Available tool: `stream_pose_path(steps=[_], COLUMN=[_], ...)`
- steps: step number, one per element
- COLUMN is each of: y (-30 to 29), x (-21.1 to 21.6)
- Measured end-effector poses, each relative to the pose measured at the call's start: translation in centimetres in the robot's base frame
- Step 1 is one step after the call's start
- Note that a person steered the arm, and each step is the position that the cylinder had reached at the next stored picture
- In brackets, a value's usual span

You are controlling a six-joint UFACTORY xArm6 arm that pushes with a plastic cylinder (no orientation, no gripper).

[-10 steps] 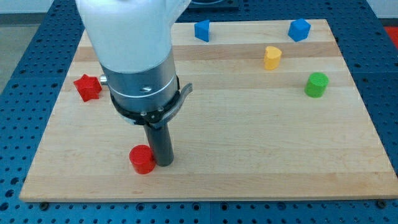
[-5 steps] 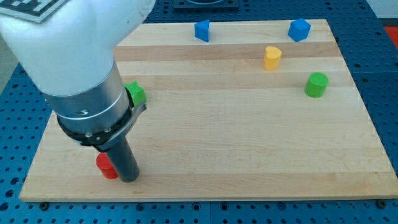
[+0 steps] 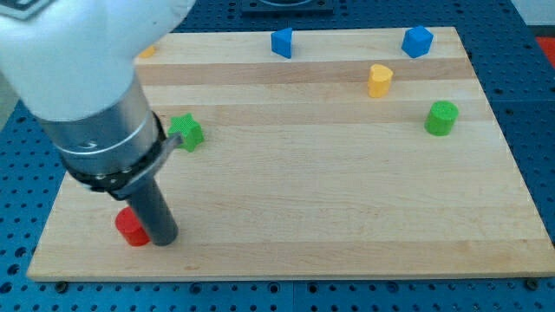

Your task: Move the red circle to the bottom left corner

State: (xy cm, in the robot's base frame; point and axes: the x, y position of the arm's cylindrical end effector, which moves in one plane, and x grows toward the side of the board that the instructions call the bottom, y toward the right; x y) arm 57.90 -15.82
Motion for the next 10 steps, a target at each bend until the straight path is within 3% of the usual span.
stream_pose_path(steps=[10], y=[-6.0], x=[-1.9])
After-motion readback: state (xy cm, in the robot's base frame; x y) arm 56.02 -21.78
